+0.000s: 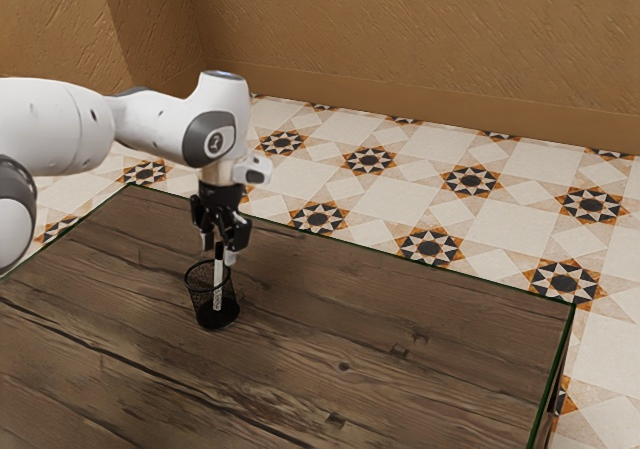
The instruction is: Take the marker out of the pen holder and place it to the left of the pen holder.
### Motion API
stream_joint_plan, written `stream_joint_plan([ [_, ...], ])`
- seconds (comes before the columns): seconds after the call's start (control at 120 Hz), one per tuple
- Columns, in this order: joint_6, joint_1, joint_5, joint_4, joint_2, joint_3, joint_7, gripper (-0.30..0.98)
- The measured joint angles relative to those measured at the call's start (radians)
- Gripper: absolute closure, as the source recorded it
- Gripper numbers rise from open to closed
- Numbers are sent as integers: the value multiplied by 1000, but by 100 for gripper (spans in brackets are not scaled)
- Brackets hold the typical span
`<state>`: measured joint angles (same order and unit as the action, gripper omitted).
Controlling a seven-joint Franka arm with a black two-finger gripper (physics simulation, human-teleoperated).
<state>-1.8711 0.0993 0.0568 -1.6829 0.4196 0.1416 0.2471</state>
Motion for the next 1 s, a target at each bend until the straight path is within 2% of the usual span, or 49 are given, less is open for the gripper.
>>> stream_joint_plan([
  [0.267, 28, -3, -26, 0, -5, 7, -6, 38],
  [0.667, 43, 3, -32, 0, -10, 5, -37, 67],
  [0.8, 45, 4, -28, 1, -14, 4, -49, 72],
  [0.883, 54, 5, -24, 1, -42, 4, -55, 74],
  [1.0, 111, 5, -13, 1, -171, 5, -63, 76],
])
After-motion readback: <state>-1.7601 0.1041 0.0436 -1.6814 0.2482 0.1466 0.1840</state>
